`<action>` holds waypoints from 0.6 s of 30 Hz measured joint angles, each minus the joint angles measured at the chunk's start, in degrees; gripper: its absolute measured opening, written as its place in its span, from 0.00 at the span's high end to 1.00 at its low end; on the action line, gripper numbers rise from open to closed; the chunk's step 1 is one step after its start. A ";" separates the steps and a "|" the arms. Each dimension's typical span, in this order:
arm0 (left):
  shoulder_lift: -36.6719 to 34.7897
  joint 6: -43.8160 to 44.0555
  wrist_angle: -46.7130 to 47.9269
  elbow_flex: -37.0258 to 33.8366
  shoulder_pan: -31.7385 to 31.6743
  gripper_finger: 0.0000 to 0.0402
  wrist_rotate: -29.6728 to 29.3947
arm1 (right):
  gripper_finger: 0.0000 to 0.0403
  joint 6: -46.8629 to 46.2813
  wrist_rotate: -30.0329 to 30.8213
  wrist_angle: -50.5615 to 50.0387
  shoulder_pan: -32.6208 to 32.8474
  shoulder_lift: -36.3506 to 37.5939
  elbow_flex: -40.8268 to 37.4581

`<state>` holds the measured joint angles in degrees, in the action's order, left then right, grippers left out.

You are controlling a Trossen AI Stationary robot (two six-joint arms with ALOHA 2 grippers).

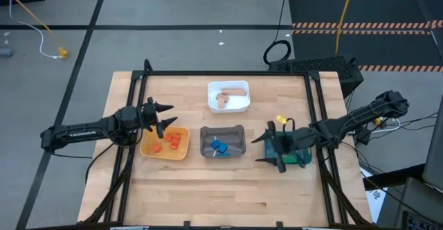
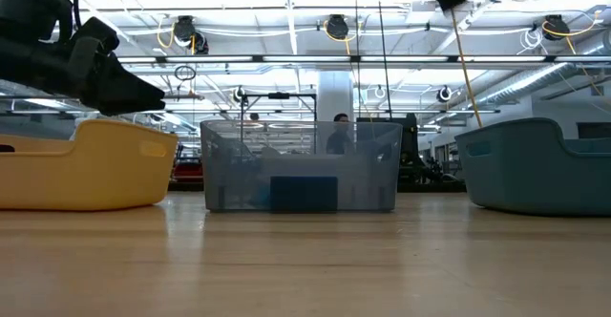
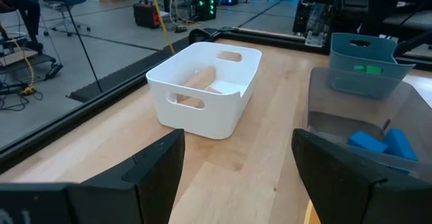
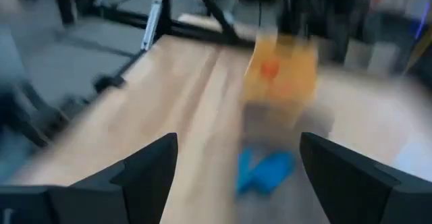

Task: Sort & place blocks by color
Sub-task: Return to Home Position

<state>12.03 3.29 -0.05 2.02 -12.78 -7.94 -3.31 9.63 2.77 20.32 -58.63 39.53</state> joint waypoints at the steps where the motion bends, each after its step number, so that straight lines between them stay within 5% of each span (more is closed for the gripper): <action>1: 0.00 0.00 0.00 0.00 0.00 0.32 0.00 | 0.25 8.22 0.46 1.90 0.00 0.00 0.00; 4: 0.00 0.00 0.00 0.00 0.00 0.32 0.00 | 0.25 27.36 0.76 7.09 0.02 0.00 0.00; 7: 0.00 0.00 0.00 0.00 0.00 0.32 0.00 | 0.25 34.41 1.06 7.15 0.02 0.28 0.00; 18: 0.00 -0.02 -0.07 0.00 0.00 0.32 0.02 | 0.25 26.31 2.35 9.56 -0.75 0.94 -0.01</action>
<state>12.03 3.27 -0.12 2.02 -12.78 -7.92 23.00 11.97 12.33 19.56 -57.69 39.52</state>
